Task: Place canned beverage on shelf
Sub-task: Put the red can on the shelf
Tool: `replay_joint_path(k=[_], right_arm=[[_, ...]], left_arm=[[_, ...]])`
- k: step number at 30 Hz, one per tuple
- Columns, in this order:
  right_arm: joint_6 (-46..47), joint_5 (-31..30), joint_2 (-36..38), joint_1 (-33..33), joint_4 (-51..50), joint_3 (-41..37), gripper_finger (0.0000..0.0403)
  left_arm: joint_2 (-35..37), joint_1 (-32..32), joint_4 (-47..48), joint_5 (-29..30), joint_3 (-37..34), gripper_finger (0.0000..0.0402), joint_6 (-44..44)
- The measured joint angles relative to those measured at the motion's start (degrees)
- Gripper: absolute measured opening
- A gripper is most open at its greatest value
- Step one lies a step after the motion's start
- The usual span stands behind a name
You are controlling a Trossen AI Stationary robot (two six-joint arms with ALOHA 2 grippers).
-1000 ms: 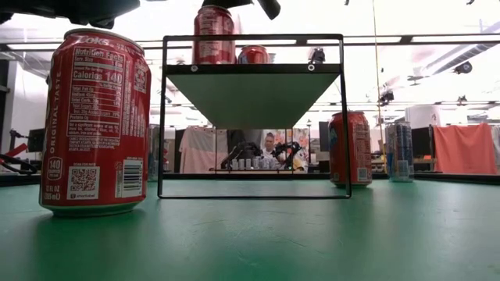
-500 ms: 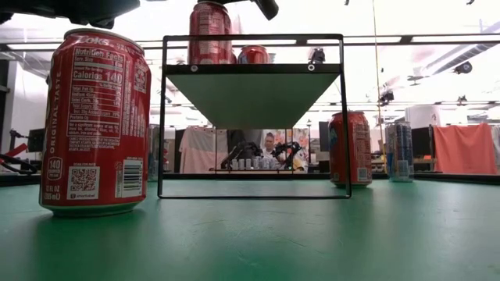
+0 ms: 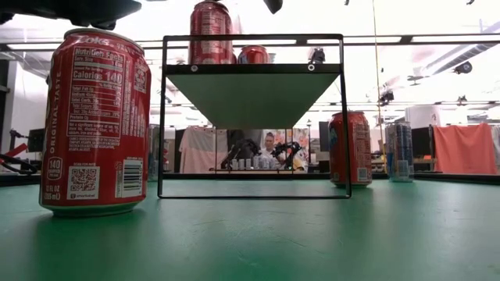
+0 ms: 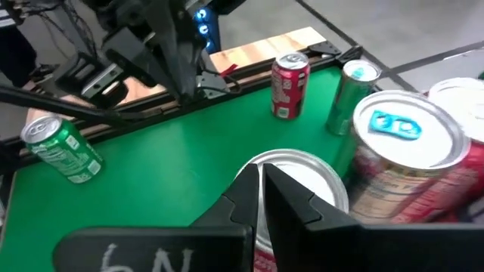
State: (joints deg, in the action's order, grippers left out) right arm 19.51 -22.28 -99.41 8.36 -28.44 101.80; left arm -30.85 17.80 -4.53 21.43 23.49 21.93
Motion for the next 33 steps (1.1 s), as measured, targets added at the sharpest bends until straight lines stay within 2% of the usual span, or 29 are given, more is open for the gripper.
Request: replay_joint_path(k=[12,20,33], right_arm=[[1.1,-7.8,2.7,-0.3,-6.9,0.0,0.0012],[1.9,-7.8,1.3,-0.4,-7.6,-0.1,0.0012],[4.4,-6.7,1.1,1.6,-8.1,-0.1,0.0012]], left_arm=[[-6.8,0.0,-6.0,0.0,0.0,0.0000,0.1],[-11.2,0.0,-10.8,0.0,0.0,0.0000,1.3],[-13.5,0.0,-13.0,0.1,0.0,0.0000,1.7]])
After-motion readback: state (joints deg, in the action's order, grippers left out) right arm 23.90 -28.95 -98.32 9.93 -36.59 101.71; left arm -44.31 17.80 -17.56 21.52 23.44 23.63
